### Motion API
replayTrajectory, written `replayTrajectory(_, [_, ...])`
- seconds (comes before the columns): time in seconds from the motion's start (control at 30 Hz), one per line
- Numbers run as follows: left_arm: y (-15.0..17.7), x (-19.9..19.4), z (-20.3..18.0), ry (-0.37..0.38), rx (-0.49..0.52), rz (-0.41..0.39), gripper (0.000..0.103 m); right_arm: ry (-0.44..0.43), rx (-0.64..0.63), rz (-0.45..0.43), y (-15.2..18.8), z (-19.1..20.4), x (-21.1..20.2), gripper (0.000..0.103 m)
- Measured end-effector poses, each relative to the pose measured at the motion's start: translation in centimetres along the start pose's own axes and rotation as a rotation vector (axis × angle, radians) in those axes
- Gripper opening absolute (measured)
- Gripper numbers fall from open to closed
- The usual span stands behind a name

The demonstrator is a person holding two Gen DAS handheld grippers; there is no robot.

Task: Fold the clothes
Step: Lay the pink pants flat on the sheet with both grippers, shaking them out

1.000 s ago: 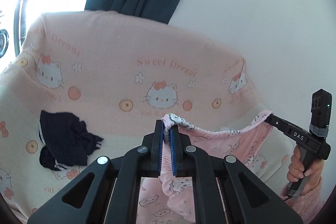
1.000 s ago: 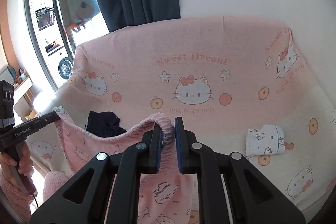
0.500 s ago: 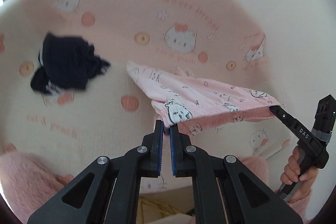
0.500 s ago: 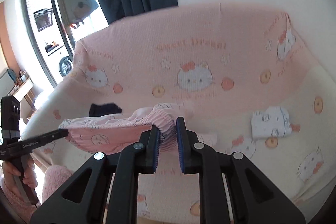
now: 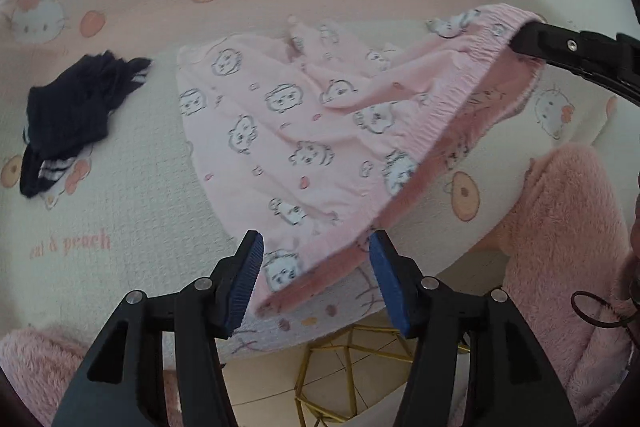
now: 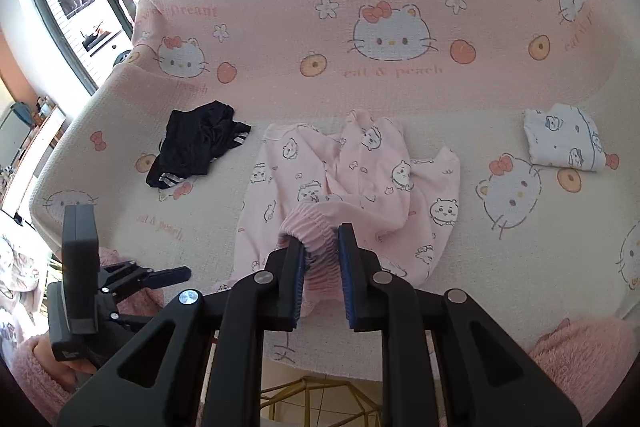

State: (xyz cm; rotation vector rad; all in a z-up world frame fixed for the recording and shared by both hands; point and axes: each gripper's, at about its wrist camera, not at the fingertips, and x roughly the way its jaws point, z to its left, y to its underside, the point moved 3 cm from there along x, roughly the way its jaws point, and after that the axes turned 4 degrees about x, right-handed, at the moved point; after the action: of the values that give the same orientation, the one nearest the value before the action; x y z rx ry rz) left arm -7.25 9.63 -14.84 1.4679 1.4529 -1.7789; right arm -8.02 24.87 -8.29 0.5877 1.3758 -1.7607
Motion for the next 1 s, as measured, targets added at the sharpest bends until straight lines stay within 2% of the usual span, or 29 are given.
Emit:
replayTrajectory(0.1, [-1.6,1.4,-1.6,0.006,0.062,-0.011,0.057,-0.033,0.003,0.005,-0.1,0.2,0.0,0.016])
replayTrajectory(0.17, [-2.8,2.2,-1.5,-0.004,0.057,-0.027,0.055,-0.041,0.003,0.013,0.0,0.2,0.1,0.017])
replayTrajectory(0.2, [-3.5,2.5,-1.2,-0.022,0.044,-0.027,0.021,-0.044,0.002,0.018,0.1,0.1,0.1,0.017])
replayTrajectory(0.23, [-4.0,2.7,-0.4,-0.044,0.016,-0.018,0.004,-0.047,0.002,0.022,0.2,0.1,0.2,0.017])
replayTrajectory(0.3, [-5.1,1.8,1.8,-0.051,-0.087,-0.039,0.005,-0.033,0.003,0.037,0.5,-0.2,0.6,0.017])
replayTrajectory(0.4, [-6.5,-2.2,4.8,-0.057,-0.186,-0.145,0.005,-0.013,0.004,0.067,1.2,-0.6,1.5,0.017])
replayTrajectory(0.53, [-7.5,-7.6,6.6,-0.134,-0.209,-0.257,0.005,-0.027,-0.01,0.136,2.4,-0.2,4.2,0.022])
replayTrajectory(0.67, [-7.9,-12.0,7.3,-0.139,-0.238,-0.35,0.005,0.012,-0.11,0.181,3.6,2.3,7.3,0.026])
replayTrajectory(0.8, [-8.0,-16.5,7.0,-0.112,-0.257,-0.447,0.005,0.072,-0.125,0.227,5.7,2.7,10.2,0.026])
replayTrajectory(0.9, [-8.2,-18.6,6.8,-0.073,-0.265,-0.478,0.005,0.116,-0.13,0.261,7.2,2.9,12.3,0.027])
replayTrajectory(0.97, [-8.2,-19.0,6.5,-0.072,-0.263,-0.471,0.005,0.116,-0.121,0.264,7.8,2.6,12.8,0.034])
replayTrajectory(1.0, [-8.1,-19.0,6.4,-0.076,-0.26,-0.473,0.005,0.113,-0.115,0.264,8.0,2.4,13.0,0.034])
